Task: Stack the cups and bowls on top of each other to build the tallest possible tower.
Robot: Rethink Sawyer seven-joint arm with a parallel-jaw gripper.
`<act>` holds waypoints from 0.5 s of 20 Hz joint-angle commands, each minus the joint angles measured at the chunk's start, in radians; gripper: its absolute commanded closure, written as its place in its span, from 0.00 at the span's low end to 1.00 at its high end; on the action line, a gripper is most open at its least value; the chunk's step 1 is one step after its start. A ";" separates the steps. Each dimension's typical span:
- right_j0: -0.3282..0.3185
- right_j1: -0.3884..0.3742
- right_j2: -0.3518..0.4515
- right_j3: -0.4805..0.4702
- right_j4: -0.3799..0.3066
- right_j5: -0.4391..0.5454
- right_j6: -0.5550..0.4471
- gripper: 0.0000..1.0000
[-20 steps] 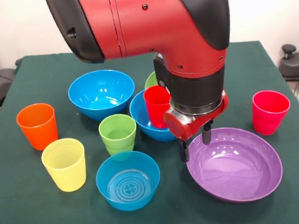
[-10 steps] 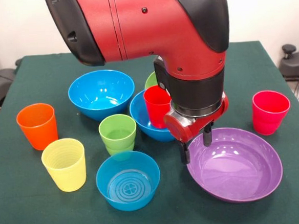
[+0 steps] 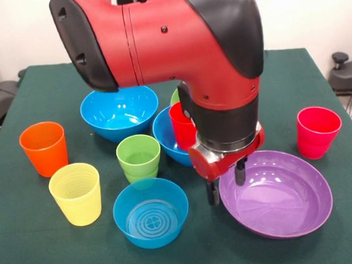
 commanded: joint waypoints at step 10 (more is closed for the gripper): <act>0.062 0.074 -0.188 -0.037 0.088 -0.011 0.478 0.00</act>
